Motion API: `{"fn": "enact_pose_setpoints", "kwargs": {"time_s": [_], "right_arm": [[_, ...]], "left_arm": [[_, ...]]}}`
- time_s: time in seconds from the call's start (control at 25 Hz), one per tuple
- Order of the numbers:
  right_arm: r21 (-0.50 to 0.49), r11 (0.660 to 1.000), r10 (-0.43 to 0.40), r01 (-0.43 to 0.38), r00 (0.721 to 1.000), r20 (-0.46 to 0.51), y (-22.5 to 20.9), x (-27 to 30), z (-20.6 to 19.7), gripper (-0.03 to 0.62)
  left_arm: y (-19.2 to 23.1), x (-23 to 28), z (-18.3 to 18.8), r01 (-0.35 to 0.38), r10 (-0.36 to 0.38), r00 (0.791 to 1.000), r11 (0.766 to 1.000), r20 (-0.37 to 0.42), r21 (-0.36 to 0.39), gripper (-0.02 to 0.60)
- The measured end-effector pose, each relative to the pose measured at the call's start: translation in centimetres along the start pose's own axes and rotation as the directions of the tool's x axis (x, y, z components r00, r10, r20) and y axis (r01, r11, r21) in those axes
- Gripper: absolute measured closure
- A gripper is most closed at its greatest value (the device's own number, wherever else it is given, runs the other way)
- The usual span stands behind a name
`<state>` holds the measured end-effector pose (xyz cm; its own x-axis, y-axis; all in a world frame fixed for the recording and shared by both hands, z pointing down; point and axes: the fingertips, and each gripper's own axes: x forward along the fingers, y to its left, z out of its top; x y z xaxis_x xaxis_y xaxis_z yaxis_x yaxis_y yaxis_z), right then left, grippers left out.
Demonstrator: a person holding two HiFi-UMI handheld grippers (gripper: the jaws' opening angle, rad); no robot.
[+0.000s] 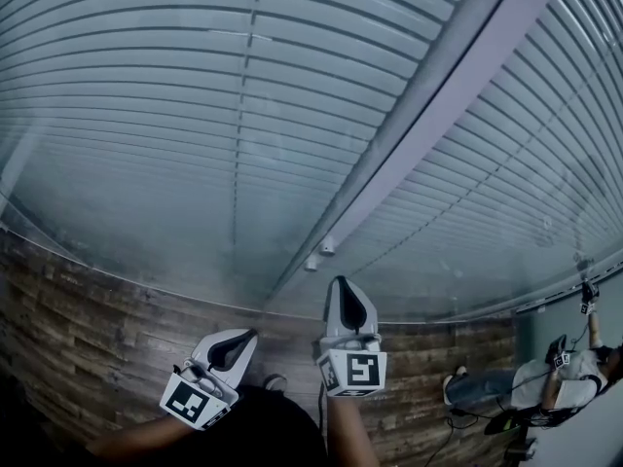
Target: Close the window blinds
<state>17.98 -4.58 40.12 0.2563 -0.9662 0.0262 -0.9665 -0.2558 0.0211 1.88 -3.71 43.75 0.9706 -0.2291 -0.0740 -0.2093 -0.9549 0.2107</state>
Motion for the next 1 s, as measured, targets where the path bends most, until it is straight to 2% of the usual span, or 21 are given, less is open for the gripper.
{"fn": "enact_pose_setpoints", "kwargs": {"time_s": [0.6, 0.8, 1.0], "right_arm": [[-0.048, 0.998, 0.048, -0.047, 0.999, 0.020, 0.9, -2.4, 0.3, 0.594], [-0.120, 0.991, 0.067, -0.063, 0.997, 0.030, 1.4, -3.0, 0.6, 0.594], [-0.083, 0.994, 0.076, -0.073, 0.997, 0.031, 0.8, -3.1, -0.1, 0.594]], "left_arm": [[-3.2, 1.0, -0.8, -0.032, 0.032, 0.999, 1.000, 0.015, -0.001, 0.583], [-4.1, 1.1, -1.1, -0.040, 0.040, 0.999, 0.999, 0.014, 0.001, 0.583], [-4.3, 1.3, -1.3, -0.056, 0.056, 0.998, 0.998, 0.005, 0.016, 0.583]]}}
